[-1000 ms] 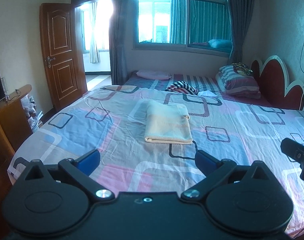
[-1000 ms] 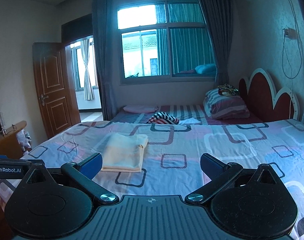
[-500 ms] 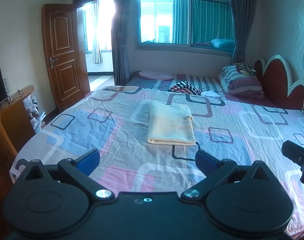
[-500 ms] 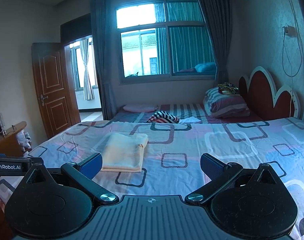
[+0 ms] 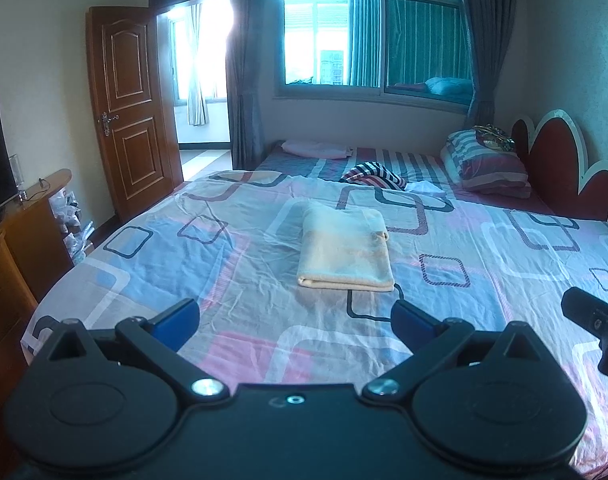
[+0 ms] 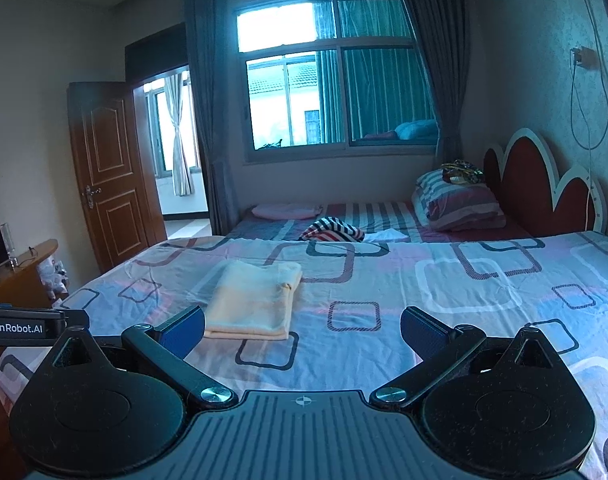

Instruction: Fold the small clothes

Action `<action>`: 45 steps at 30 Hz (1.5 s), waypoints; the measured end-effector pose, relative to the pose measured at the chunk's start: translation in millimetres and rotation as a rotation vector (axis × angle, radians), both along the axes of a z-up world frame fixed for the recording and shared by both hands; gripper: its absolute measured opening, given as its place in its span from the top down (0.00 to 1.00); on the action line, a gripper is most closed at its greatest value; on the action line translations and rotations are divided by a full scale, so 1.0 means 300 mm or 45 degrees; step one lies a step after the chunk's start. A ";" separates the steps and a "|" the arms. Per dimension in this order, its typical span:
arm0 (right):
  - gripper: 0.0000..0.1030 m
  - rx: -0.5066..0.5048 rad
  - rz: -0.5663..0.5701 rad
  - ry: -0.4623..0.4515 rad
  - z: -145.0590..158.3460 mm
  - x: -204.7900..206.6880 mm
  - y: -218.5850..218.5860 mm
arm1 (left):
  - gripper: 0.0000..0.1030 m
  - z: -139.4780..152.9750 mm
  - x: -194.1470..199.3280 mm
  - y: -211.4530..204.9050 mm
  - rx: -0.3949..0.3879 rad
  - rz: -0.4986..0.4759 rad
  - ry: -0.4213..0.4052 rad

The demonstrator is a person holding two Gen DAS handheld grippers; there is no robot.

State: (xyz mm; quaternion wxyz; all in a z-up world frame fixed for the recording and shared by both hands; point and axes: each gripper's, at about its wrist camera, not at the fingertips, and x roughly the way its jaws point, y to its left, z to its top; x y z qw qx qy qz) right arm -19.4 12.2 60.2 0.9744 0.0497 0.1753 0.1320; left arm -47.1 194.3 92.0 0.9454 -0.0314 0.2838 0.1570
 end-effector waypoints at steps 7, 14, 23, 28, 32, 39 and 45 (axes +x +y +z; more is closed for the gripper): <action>0.00 0.013 -0.001 0.014 -0.003 0.009 -0.002 | 0.01 -0.002 0.003 -0.010 0.003 -0.004 0.003; 0.00 0.009 0.008 0.014 -0.007 0.012 0.009 | 0.01 -0.001 0.004 -0.010 0.001 -0.004 0.005; 0.00 0.013 0.013 0.022 -0.011 0.019 0.022 | 0.01 -0.010 0.016 -0.003 -0.008 -0.007 0.021; 0.00 0.011 0.015 0.030 -0.021 0.033 0.028 | 0.01 -0.021 0.029 -0.001 -0.009 -0.011 0.033; 0.00 0.010 0.015 0.037 -0.026 0.049 0.032 | 0.01 -0.023 0.034 -0.001 -0.011 -0.013 0.037; 0.00 0.020 0.012 0.060 -0.039 0.075 0.036 | 0.01 -0.038 0.064 0.007 -0.013 -0.015 0.058; 0.00 -0.002 0.022 0.086 -0.061 0.106 0.056 | 0.01 -0.068 0.105 0.009 -0.010 -0.041 0.107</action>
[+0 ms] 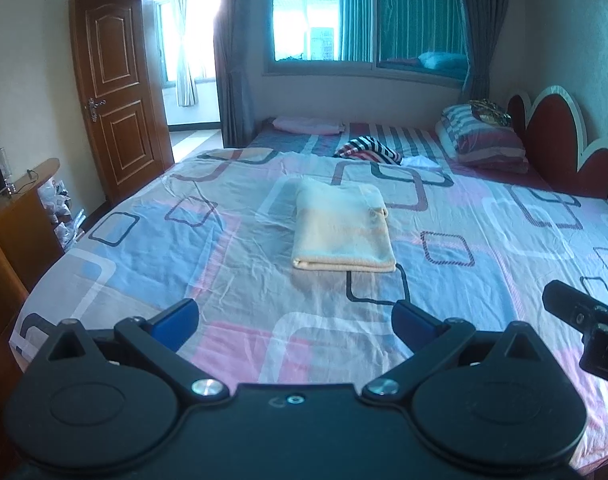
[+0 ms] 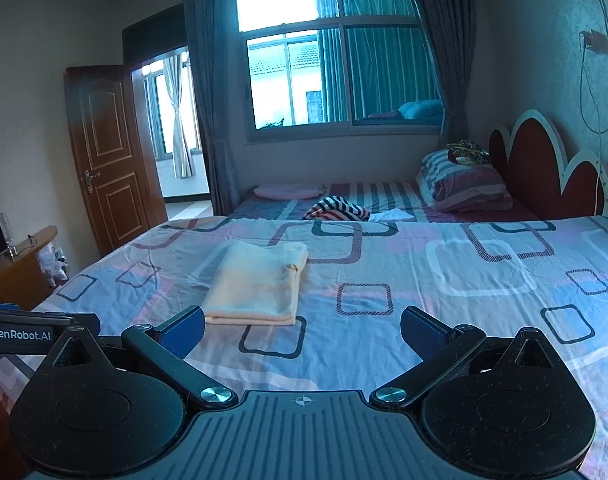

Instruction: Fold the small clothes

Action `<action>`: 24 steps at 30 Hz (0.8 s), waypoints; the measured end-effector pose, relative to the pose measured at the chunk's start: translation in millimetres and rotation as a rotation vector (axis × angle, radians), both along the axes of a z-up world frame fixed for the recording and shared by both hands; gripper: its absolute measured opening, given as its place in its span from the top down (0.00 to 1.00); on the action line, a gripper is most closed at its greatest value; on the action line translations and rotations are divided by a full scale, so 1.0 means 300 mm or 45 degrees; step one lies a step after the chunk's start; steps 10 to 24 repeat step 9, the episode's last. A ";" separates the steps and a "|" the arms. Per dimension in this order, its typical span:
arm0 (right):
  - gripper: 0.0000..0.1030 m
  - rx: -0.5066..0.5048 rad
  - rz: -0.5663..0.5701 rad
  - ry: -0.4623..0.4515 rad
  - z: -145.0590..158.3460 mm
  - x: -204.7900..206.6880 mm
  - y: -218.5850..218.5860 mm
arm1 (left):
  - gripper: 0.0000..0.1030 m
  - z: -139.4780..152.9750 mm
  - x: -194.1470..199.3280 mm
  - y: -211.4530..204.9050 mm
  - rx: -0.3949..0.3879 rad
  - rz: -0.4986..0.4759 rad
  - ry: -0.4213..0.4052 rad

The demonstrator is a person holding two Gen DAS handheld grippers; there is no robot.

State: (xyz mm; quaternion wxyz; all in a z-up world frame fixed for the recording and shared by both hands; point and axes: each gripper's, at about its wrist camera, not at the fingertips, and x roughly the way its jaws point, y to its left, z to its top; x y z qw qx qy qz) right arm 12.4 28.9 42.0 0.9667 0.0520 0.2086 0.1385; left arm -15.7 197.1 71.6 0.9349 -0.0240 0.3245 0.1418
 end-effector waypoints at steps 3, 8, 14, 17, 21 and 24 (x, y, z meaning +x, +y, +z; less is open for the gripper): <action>0.00 0.001 -0.008 0.020 -0.012 0.031 0.000 | 0.02 -0.018 0.031 0.001 0.005 -0.039 0.017; 0.00 -0.015 -0.033 0.057 -0.041 0.076 0.004 | 0.03 -0.062 0.083 0.011 -0.016 -0.120 -0.015; 0.00 -0.018 -0.040 0.070 -0.051 0.090 0.002 | 0.01 -0.078 0.107 0.018 -0.022 -0.140 -0.006; 0.00 -0.018 -0.040 0.070 -0.051 0.090 0.002 | 0.01 -0.078 0.107 0.018 -0.022 -0.140 -0.006; 0.00 -0.018 -0.040 0.070 -0.051 0.090 0.002 | 0.01 -0.078 0.107 0.018 -0.022 -0.140 -0.006; 0.00 -0.018 -0.040 0.070 -0.051 0.090 0.002 | 0.01 -0.078 0.107 0.018 -0.022 -0.140 -0.006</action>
